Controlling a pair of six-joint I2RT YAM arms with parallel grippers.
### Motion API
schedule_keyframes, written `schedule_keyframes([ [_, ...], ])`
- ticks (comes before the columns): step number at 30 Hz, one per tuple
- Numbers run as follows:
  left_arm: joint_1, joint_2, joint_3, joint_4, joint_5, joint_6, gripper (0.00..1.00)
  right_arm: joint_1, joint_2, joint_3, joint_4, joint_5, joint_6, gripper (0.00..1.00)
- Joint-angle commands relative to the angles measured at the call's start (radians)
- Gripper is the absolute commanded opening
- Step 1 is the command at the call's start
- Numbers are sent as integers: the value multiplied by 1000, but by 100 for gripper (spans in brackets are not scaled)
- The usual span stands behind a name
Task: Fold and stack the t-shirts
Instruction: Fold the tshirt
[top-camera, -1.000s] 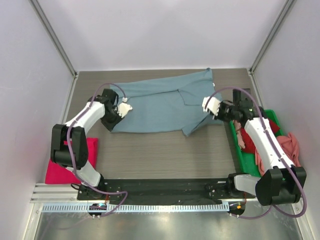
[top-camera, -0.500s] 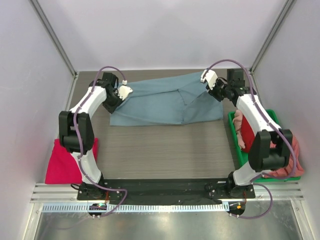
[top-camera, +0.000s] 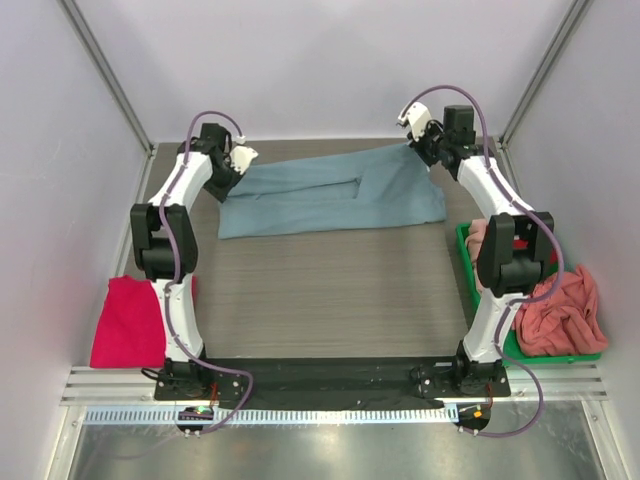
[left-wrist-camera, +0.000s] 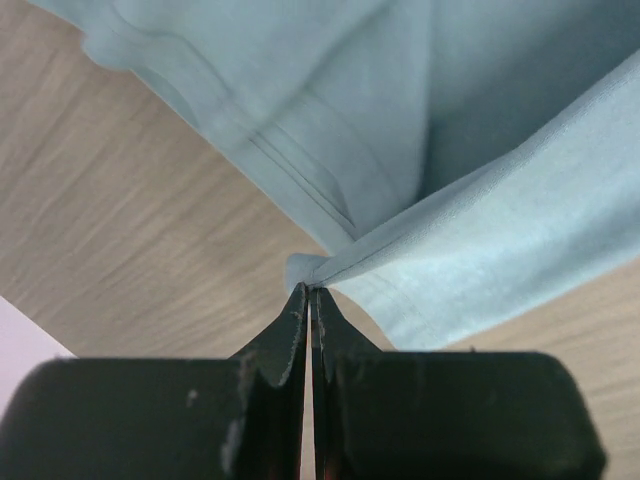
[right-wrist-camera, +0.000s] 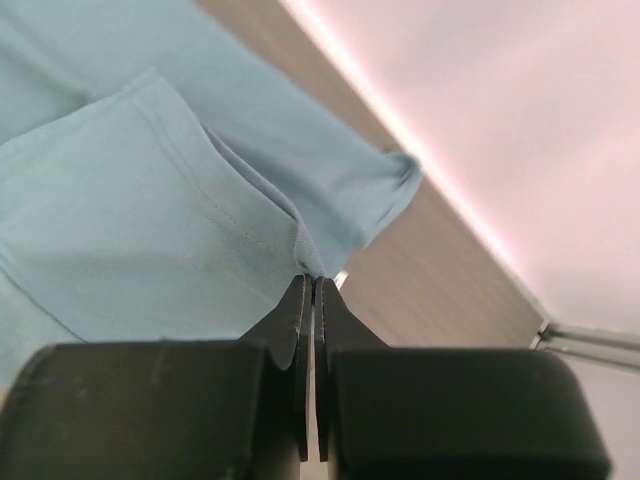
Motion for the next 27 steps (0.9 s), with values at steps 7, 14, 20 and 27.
schedule_keyframes([
  [7, 37, 153, 208, -51, -25, -17, 0, 7, 179, 271, 58, 36, 34, 1],
  [14, 42, 245, 303, -57, -25, -40, 0, 14, 291, 379, 42, 73, 34, 1],
  [20, 42, 271, 352, -19, -25, -80, 6, 21, 411, 474, 52, 148, 63, 5],
  [27, 45, 150, 328, 93, -120, -215, 23, 44, 376, 505, 236, 413, 170, 52],
])
